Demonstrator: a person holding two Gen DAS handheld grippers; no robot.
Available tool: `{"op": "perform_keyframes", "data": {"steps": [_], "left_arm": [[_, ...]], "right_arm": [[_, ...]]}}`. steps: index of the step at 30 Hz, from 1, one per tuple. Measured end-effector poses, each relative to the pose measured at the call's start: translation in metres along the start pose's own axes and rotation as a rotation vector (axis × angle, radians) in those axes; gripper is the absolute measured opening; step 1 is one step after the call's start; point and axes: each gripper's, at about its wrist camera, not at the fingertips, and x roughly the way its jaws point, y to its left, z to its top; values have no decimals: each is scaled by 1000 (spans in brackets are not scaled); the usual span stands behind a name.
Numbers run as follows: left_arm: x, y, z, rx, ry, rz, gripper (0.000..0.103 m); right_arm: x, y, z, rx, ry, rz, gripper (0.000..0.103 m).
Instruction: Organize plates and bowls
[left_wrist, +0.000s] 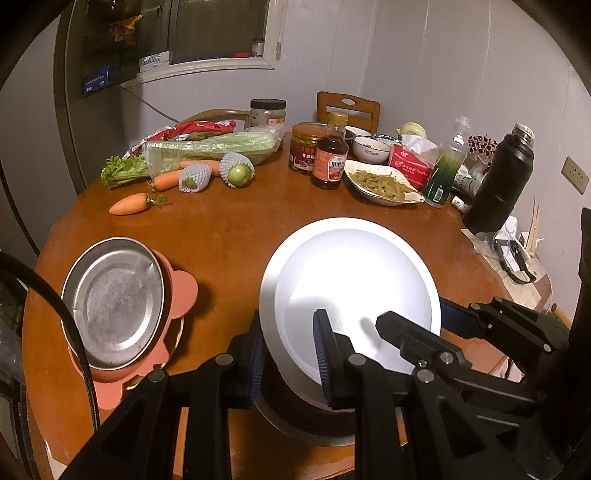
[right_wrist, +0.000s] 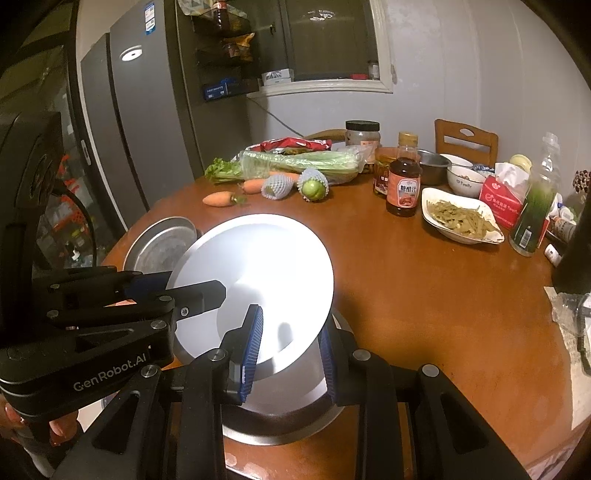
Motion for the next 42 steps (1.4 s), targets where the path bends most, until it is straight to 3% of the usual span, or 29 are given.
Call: {"op": "perform_keyframes", "data": {"steps": [30, 42], "left_arm": [[28, -10, -18, 22, 80, 6, 24], [30, -5, -19, 19, 73, 19, 24]], "right_arm": [[12, -9, -26, 23, 70, -12, 31], [20, -2, -28, -10, 84, -54, 32]]}}
